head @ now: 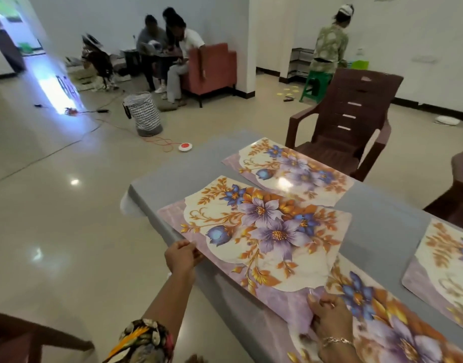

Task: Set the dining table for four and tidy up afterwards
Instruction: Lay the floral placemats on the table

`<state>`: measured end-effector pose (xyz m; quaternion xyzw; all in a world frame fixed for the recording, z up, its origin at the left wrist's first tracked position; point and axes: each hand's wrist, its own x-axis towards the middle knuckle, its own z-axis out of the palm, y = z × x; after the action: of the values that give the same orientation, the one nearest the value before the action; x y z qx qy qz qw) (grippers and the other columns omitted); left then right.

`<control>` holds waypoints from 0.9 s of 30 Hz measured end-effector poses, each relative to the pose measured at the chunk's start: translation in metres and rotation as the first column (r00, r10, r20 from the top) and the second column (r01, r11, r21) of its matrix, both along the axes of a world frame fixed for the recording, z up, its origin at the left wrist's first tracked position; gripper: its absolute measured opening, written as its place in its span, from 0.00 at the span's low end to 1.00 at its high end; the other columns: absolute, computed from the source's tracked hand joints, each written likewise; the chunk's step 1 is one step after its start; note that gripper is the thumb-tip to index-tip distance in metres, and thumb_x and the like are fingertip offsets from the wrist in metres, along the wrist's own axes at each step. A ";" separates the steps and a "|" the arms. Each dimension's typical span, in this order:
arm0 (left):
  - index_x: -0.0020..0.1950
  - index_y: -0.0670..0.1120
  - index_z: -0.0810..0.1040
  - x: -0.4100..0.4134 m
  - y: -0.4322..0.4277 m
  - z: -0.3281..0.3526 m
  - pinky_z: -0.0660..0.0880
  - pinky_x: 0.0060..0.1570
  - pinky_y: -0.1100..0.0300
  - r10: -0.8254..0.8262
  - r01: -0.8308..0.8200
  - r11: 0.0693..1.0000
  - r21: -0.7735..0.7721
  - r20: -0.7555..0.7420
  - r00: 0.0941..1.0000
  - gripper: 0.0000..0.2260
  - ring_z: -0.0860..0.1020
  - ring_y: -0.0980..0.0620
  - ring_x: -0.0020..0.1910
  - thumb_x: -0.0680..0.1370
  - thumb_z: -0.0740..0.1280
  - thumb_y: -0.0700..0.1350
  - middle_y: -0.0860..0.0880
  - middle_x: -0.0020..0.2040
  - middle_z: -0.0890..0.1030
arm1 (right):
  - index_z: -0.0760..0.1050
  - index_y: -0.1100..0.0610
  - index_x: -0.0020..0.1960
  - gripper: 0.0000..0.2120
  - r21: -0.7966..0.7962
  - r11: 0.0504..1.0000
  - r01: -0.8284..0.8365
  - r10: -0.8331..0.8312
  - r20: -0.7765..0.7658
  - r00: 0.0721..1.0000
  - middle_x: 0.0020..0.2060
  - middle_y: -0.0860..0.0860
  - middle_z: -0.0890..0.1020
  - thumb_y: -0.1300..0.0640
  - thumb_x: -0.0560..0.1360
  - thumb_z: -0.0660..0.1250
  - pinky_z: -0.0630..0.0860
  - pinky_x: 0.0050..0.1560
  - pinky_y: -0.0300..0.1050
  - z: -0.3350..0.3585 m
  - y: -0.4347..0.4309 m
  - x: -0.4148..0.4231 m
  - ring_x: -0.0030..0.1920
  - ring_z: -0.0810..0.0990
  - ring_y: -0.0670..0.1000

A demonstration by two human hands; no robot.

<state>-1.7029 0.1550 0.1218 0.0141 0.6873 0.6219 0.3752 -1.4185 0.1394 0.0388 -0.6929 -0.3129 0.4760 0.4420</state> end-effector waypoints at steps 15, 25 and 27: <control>0.48 0.41 0.75 -0.205 0.108 -0.041 0.76 0.43 0.53 -0.358 0.212 0.890 -0.403 -0.333 0.872 0.05 0.78 0.43 0.42 0.76 0.68 0.41 0.38 0.50 0.80 | 0.71 0.63 0.40 0.10 -0.098 0.995 0.026 -0.026 -0.002 1.000 0.39 0.62 0.77 0.66 0.68 0.73 0.75 0.29 0.43 0.025 0.072 -0.203 0.36 0.74 0.57; 0.78 0.48 0.47 -0.265 0.144 -0.062 0.45 0.71 0.38 -0.877 0.329 0.425 -0.843 -0.474 -0.082 0.44 0.46 0.44 0.77 0.69 0.49 0.73 0.46 0.78 0.47 | 0.62 0.51 0.66 0.29 0.004 0.772 -0.636 0.164 0.965 0.206 0.60 0.58 0.69 0.35 0.76 0.40 0.80 0.38 0.50 0.018 0.067 -0.223 0.58 0.71 0.60; 0.78 0.50 0.44 -0.269 0.147 -0.061 0.42 0.71 0.38 -0.912 0.341 0.342 -0.875 -0.397 -0.105 0.50 0.43 0.45 0.77 0.62 0.43 0.77 0.47 0.78 0.44 | 0.58 0.49 0.67 0.27 -0.092 0.714 -0.694 0.249 0.960 0.130 0.61 0.57 0.71 0.34 0.77 0.41 0.79 0.34 0.54 0.015 0.068 -0.232 0.55 0.78 0.64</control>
<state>-1.9721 0.3020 0.0603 0.5965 0.7824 0.0027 0.1792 -1.6502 0.2076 0.0538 -0.5895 -0.7980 0.0308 0.1210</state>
